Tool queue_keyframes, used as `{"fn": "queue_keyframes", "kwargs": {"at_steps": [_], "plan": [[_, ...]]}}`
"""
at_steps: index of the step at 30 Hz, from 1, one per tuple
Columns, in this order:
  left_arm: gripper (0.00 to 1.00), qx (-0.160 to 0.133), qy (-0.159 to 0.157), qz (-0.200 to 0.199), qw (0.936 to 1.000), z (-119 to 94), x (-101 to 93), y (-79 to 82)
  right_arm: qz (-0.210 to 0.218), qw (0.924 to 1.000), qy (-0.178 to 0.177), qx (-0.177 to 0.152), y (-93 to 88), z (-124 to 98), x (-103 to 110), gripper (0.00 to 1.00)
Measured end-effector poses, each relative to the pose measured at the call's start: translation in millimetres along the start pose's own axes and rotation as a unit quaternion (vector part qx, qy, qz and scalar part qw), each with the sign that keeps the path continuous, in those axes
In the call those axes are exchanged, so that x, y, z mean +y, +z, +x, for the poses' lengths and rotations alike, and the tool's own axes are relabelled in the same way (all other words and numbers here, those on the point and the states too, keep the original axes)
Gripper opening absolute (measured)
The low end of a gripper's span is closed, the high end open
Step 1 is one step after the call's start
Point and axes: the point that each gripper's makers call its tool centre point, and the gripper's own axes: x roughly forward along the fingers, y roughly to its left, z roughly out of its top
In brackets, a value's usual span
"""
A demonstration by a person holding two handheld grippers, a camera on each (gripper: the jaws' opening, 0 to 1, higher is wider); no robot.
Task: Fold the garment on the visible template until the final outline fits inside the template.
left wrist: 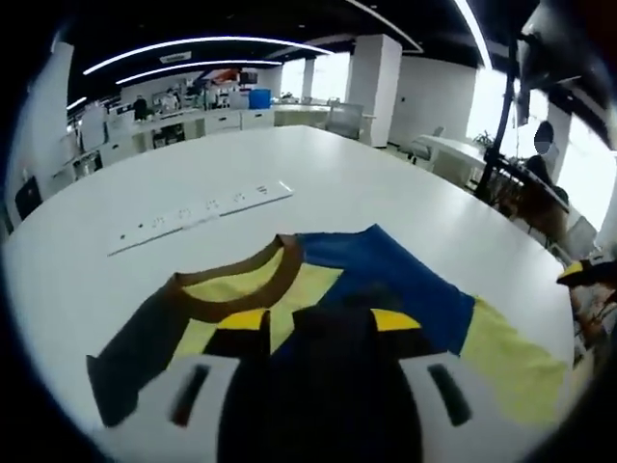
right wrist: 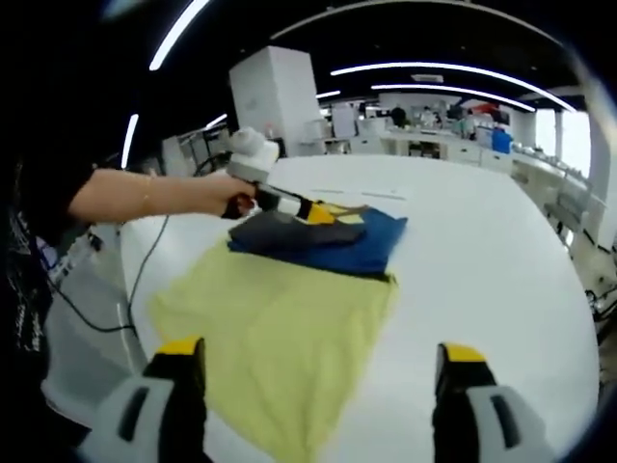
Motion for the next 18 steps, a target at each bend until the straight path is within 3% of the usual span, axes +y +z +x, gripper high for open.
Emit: {"fn": "queue_keyframes", "kwargs": {"at_steps": [8, 12, 16, 18], "plan": [[0.21, 0.016, -0.012, -0.01, 0.9997, 8, -2.1, -16.7, 0.008, 0.9999, -0.006, 0.008, -6.1, 2, -4, 1.0], [0.13, 0.013, -0.02, -0.008, 0.9997, 8, -6.1, -14.4, 0.01, 0.9999, -0.007, 0.01, -7.4, 3, -4, 1.0], [0.01, 0.015, -0.014, 0.019, 0.9996, 4, -7.6, -11.1, 0.013, 0.9998, -0.009, 0.009, -7.0, 4, -5, 1.0], [0.01, 0.012, -0.014, 0.034, 0.9992, 2, -8.5, -7.0, 0.014, 0.9998, -0.009, 0.007, -5.6, 4, -5, 1.0]]}}
